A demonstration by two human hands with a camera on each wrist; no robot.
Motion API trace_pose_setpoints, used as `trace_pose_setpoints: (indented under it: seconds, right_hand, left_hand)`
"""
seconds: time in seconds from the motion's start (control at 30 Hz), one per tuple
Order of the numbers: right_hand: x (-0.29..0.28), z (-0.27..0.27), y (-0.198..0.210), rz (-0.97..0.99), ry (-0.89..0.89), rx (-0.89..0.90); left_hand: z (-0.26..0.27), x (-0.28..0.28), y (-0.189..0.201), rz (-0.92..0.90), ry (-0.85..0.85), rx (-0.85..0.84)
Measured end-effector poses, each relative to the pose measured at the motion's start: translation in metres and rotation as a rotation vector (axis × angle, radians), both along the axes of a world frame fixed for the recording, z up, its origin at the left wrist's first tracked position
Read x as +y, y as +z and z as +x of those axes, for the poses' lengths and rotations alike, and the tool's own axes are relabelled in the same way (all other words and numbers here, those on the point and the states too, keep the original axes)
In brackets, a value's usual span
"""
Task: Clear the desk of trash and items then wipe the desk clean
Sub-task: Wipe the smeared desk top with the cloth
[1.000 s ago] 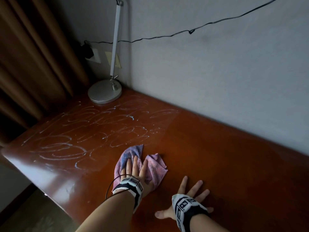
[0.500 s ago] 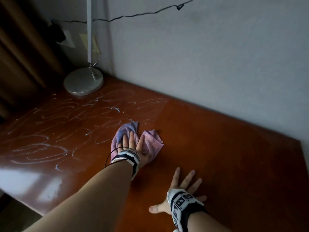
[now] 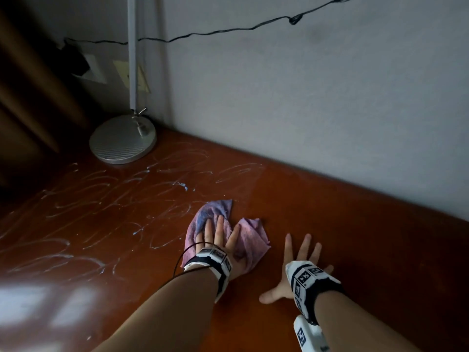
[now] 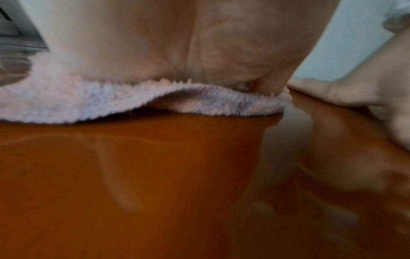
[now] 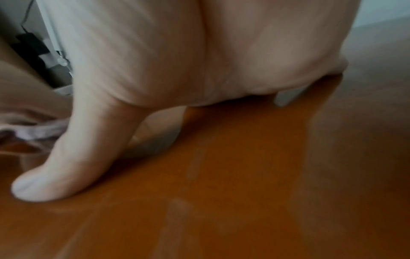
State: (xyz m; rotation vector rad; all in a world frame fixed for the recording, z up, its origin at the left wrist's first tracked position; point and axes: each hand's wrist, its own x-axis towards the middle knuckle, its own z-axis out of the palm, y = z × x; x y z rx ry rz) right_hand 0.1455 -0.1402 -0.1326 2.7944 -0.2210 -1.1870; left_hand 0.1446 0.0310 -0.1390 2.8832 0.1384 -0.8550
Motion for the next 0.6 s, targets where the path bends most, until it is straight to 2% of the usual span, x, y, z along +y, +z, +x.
trace_pose_setpoints:
  seconds: [0.13,0.37,0.5,0.6]
  right_hand:
    - [0.001,0.003,0.006,-0.008,-0.021,0.028]
    - [0.007,0.009,0.008,0.002,-0.093,0.050]
    - [0.020,0.031,0.012,0.008,-0.272,0.034]
    - [0.020,0.037,0.011,0.021,-0.294,0.070]
  left_hand:
    - [0.015,0.001,0.003,-0.023,-0.044,-0.025]
    - [0.013,0.011,0.005,0.032,-0.151,0.108]
    - [0.042,0.000,0.006,0.012,-0.134,0.063]
    - [0.065,-0.009,0.003,-0.001,-0.137,0.011]
